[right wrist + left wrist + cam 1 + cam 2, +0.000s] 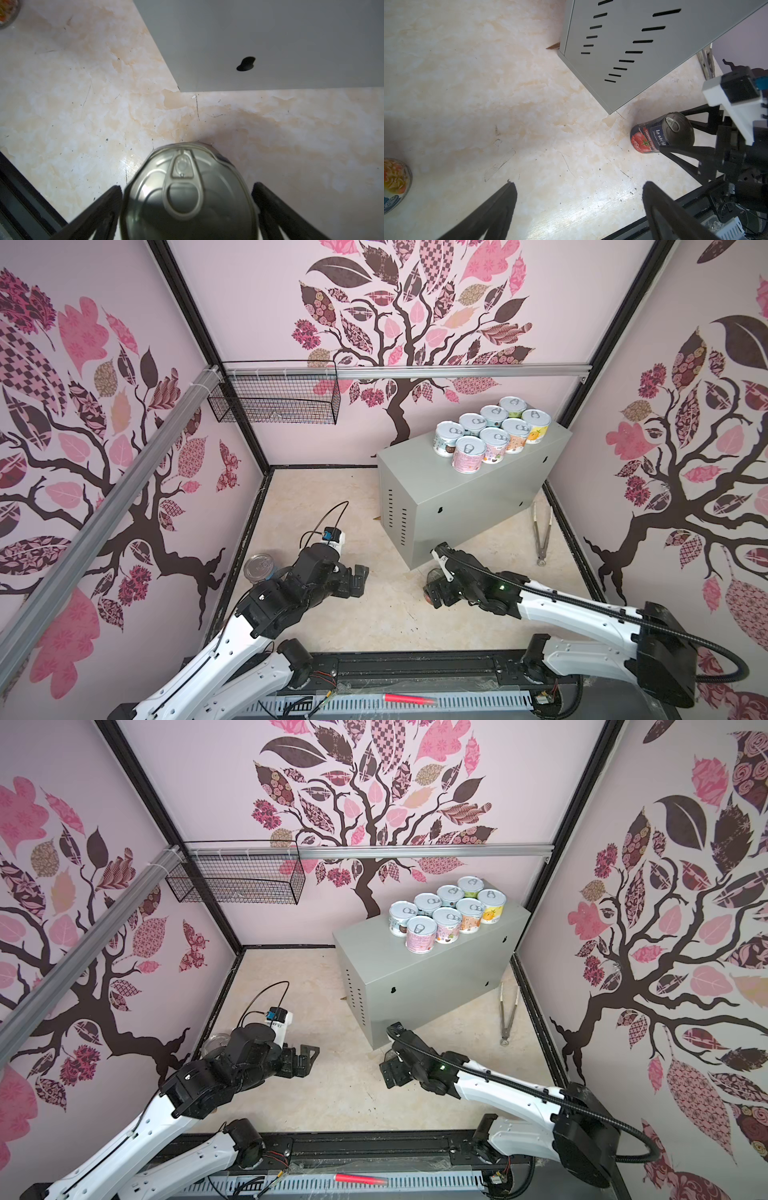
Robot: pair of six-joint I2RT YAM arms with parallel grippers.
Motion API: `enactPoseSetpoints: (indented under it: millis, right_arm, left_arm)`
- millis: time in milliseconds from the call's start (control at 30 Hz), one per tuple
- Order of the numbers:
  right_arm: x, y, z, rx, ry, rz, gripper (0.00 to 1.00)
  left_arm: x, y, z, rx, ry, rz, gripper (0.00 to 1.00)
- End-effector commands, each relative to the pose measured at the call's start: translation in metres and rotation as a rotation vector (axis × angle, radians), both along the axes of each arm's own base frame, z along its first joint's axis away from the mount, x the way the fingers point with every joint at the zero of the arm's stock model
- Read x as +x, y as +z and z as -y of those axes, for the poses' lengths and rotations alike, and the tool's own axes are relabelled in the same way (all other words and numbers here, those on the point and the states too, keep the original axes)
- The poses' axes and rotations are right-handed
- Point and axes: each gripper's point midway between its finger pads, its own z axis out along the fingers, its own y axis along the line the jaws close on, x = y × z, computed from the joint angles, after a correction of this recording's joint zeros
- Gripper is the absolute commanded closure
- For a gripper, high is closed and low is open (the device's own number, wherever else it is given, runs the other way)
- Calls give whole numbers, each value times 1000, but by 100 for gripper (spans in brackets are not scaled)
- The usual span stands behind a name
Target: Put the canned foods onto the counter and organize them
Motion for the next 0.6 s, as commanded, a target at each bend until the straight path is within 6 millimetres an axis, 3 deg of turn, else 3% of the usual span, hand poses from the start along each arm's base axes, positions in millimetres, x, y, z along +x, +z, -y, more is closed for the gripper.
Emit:
enactPoseSetpoints:
  millis: [0,300,567]
  right_arm:
    - [0,17,-1,75,-4,123,0]
    - [-18,8,13,226,-58,326,0]
    - [-18,1,14,303,-46,461,0]
  left_arm:
    - [1,-8,-3,9,18,-9,2]
    - [3,-10,-5,23,33,-12,2]
    - [4,-12,-7,35,46,-14,2]
